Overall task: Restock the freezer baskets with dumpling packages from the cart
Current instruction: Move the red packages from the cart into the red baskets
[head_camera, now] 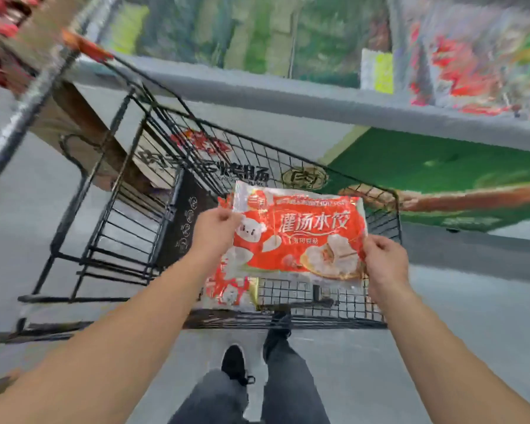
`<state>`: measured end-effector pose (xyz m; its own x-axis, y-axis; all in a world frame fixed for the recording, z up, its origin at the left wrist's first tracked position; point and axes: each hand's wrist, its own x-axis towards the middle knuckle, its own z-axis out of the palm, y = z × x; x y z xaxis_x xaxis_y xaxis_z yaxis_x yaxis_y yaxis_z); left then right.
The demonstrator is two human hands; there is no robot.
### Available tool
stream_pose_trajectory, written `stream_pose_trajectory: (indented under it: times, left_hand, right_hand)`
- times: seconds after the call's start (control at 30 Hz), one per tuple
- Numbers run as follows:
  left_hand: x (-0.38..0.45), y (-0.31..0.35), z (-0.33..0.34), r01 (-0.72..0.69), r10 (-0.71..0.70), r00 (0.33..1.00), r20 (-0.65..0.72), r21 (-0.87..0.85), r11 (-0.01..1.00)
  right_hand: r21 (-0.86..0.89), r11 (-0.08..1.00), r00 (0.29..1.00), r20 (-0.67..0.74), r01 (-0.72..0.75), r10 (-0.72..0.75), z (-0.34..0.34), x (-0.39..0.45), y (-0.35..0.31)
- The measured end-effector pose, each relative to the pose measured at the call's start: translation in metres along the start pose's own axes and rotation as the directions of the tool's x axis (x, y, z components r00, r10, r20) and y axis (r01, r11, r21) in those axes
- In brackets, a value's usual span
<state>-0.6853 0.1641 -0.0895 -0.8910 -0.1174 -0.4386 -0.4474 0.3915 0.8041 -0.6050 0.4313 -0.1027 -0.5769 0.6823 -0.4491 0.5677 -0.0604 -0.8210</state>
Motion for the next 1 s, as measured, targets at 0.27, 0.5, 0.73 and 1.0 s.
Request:
stream_pose_trajectory:
  times: [0.27,0.5,0.73,1.0]
  left_hand:
    - [-0.066,0.082,-0.006,-0.206,0.212,0.972,0.102,-0.069,0.976]
    - [-0.126,0.137,0.055,-0.282,0.305,0.945,0.117,-0.184,0.942]
    - [-0.177,0.16,0.15,-0.213,0.26,0.951,0.166,-0.259,0.942]
    - [-0.217,0.169,0.254,-0.141,0.176,0.976,0.125,-0.252,0.957]
  right_hand:
    - [0.238,0.971,0.999,-0.027,0.031,-0.025,-0.087,-0.055,-0.043]
    - [0.463,0.886,0.999,0.035,-0.006,-0.012,-0.164,-0.058,-0.057]
    - [0.543,0.839,1.0,0.003,0.02,-0.025,-0.259,-0.026,-0.052]
    - [0.421,0.902,0.993,-0.1,0.101,-0.065,-0.382,0.055,-0.034]
